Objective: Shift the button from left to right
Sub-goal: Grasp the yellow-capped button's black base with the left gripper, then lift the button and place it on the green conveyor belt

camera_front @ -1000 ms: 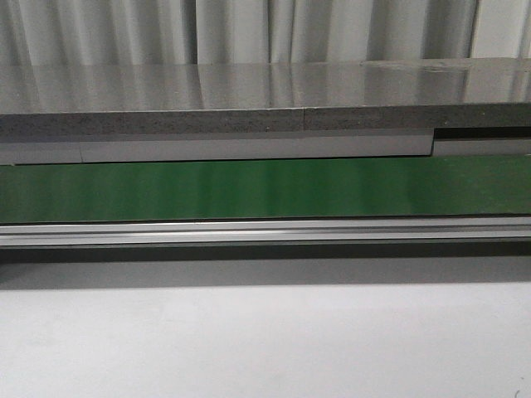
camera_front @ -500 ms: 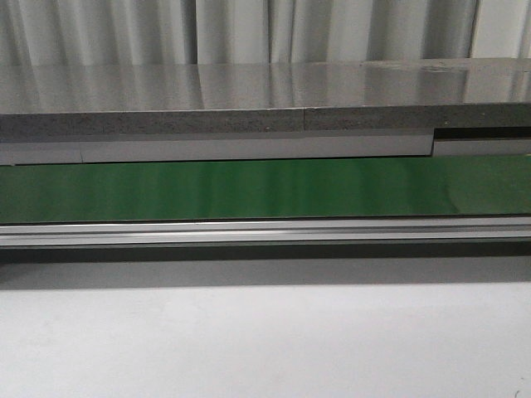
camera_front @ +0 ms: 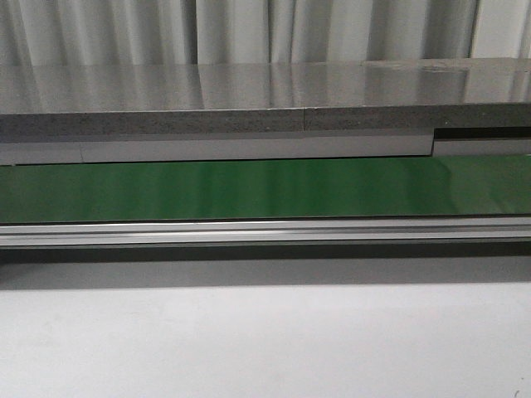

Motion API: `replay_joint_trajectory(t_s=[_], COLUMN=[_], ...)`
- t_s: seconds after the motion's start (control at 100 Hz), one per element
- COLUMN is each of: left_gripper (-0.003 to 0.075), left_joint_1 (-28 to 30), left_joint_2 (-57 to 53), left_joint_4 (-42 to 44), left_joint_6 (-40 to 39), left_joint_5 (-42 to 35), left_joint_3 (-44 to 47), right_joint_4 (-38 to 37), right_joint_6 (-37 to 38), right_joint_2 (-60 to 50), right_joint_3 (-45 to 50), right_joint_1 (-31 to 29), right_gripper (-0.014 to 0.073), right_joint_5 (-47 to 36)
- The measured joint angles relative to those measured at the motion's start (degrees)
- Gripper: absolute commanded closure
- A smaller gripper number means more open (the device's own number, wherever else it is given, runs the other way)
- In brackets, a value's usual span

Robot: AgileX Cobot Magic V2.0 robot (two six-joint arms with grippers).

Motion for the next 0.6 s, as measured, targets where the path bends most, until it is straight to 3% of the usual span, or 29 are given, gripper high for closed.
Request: replay_joint_trajectory(t_s=[0.14,0.23,0.6], left_gripper=[0.0654,0.0732,0.0739], left_joint_1=[-0.2,-0.2,-0.2], left_joint_2=[0.0,0.0,-4.4], left_joint_4=[-1.1,-1.2,-0.1], left_joint_6=[0.3,0.5,0.6], left_joint_5=[0.0,0.0,-0.3], left_joint_3=[0.0,0.0,0.2], right_joint_4=[0.0,0.0,0.0], right_joint_6=[0.0,0.0,0.0], right_joint_2=[0.0,0.0,0.0], right_joint_3=[0.0,0.0,0.0], right_joint_1=[0.0,0.0,0.0], right_gripper=[0.0662,0.0662,0.0662], right_joint_5=[0.0,0.0,0.0])
